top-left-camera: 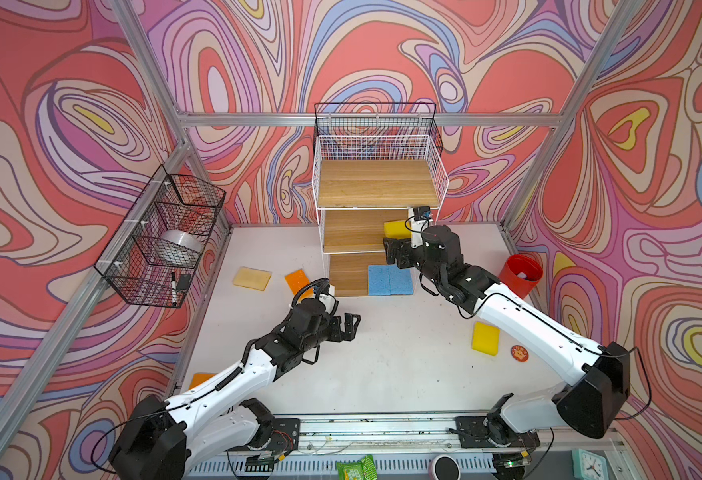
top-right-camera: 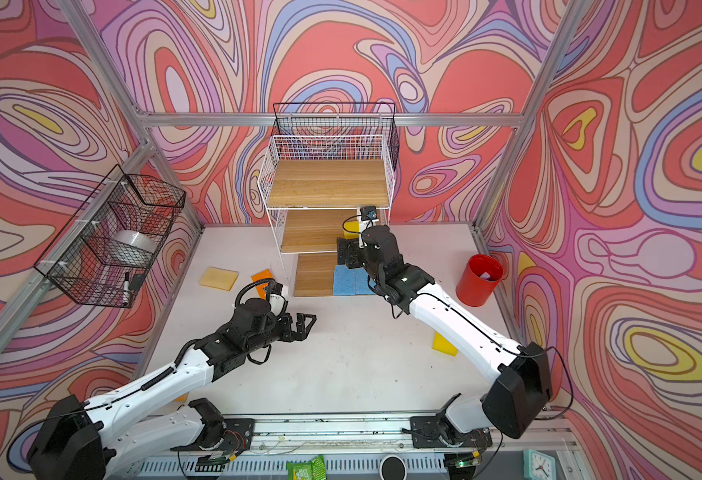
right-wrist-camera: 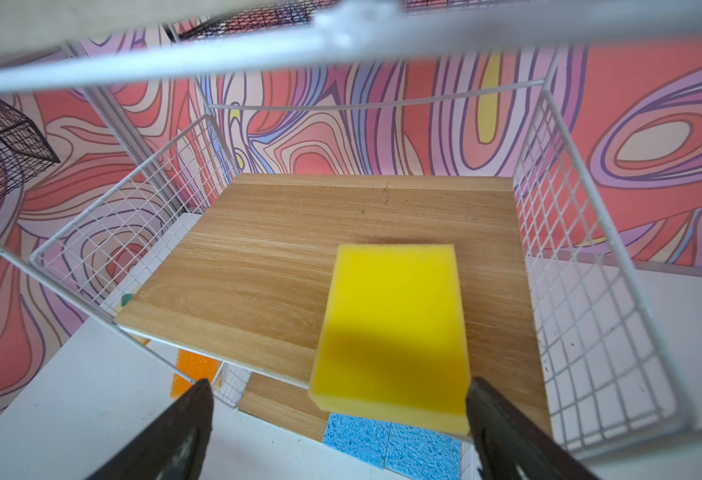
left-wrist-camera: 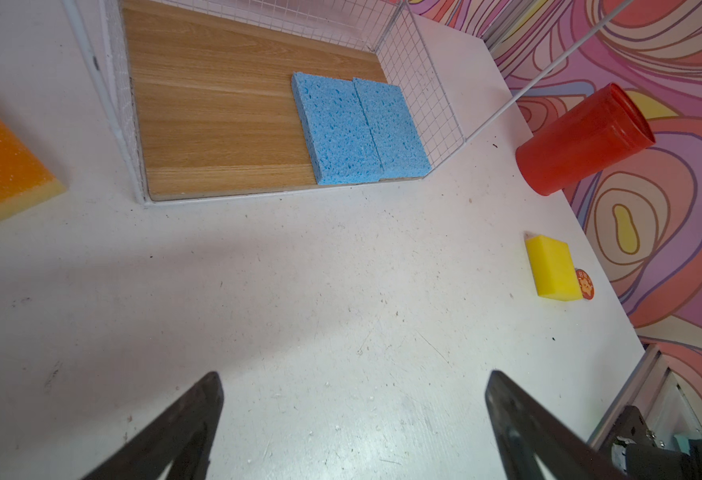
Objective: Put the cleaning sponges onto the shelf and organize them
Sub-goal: 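Lower the yellow sponge onto the middle shelf and open the right gripper, then draw the right gripper back while the left gripper reaches to the middle shelf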
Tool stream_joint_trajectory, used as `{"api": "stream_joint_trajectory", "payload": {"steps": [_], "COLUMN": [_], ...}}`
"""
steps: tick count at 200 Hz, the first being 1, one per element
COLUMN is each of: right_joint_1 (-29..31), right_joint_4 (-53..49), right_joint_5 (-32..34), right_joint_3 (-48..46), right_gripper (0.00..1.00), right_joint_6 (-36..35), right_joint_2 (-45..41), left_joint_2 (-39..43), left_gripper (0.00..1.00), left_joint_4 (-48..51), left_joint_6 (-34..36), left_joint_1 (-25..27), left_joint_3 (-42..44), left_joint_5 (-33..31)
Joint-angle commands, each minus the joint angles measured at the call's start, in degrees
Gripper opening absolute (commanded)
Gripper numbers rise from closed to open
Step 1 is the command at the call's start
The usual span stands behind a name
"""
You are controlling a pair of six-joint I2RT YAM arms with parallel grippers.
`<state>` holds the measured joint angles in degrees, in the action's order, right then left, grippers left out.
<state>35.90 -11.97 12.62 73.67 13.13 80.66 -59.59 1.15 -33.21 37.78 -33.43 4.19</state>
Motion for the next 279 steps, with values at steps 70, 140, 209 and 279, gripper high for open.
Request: {"api": "stream_joint_trajectory", "payload": {"steps": [70, 140, 209, 279], "right_joint_1": [-0.22, -0.95, -9.75, -12.83], "right_joint_4": [0.89, 0.54, -0.43, 1.67], "right_joint_5": [-5.68, -2.35, -2.76, -1.82], "right_joint_3": [-8.49, -17.24, -23.97, -28.17], "right_gripper": [0.98, 0.98, 0.98, 0.99], "right_joint_6": [-1.35, 0.76, 3.29, 3.84], "right_joint_2": [-11.60, -24.31, -33.98, -34.96], "left_joint_2": [-1.31, -8.63, -18.55, -25.36], "left_gripper": [0.98, 0.74, 0.34, 0.65], "left_joint_4": [6.21, 7.53, 2.78, -4.64], "left_joint_6": [1.09, 2.32, 2.83, 9.45], "left_joint_1": [-0.28, -0.25, 1.81, 6.76], "left_joint_3": [-10.75, -21.36, -30.93, -36.34], "left_joint_5": [-2.36, -5.44, -8.06, -12.17]}}
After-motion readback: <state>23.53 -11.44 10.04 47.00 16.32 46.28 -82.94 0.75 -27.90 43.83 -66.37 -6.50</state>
